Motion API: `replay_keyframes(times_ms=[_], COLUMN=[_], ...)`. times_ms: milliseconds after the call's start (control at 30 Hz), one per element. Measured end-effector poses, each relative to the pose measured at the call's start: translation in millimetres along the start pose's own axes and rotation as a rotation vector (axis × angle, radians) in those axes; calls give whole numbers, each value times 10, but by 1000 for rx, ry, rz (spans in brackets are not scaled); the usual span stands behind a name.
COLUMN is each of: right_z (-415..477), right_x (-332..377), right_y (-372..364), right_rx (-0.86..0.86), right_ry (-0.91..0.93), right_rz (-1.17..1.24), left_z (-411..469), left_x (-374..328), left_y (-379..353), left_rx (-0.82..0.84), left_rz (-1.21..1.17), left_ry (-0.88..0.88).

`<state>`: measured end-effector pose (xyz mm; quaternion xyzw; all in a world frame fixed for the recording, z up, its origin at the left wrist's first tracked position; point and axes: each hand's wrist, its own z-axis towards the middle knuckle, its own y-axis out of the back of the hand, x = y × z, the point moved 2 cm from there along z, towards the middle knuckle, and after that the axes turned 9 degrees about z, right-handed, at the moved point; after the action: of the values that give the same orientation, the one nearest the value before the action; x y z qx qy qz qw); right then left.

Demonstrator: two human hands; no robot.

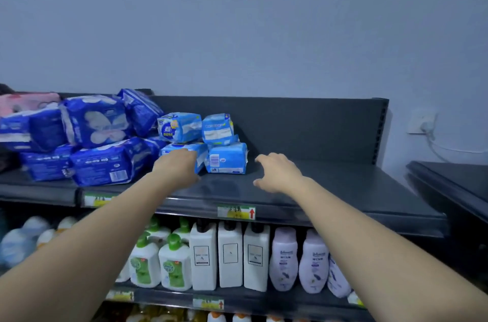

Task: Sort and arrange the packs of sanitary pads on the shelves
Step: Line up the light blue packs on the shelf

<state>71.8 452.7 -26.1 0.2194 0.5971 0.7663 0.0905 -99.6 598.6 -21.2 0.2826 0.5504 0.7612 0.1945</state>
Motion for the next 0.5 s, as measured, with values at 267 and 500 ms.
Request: replay_keyframes(times_ms=[267, 500], right_z=[997, 1499], right_x=[5, 60], right_y=[-174, -392], right_rx=[9, -11], right_ry=[61, 70], right_rz=[85, 344], left_z=[825, 1352], left_x=[21, -92], left_y=[-130, -217], left_rx=[-39, -121], left_rz=[-148, -467], left_ry=[57, 76])
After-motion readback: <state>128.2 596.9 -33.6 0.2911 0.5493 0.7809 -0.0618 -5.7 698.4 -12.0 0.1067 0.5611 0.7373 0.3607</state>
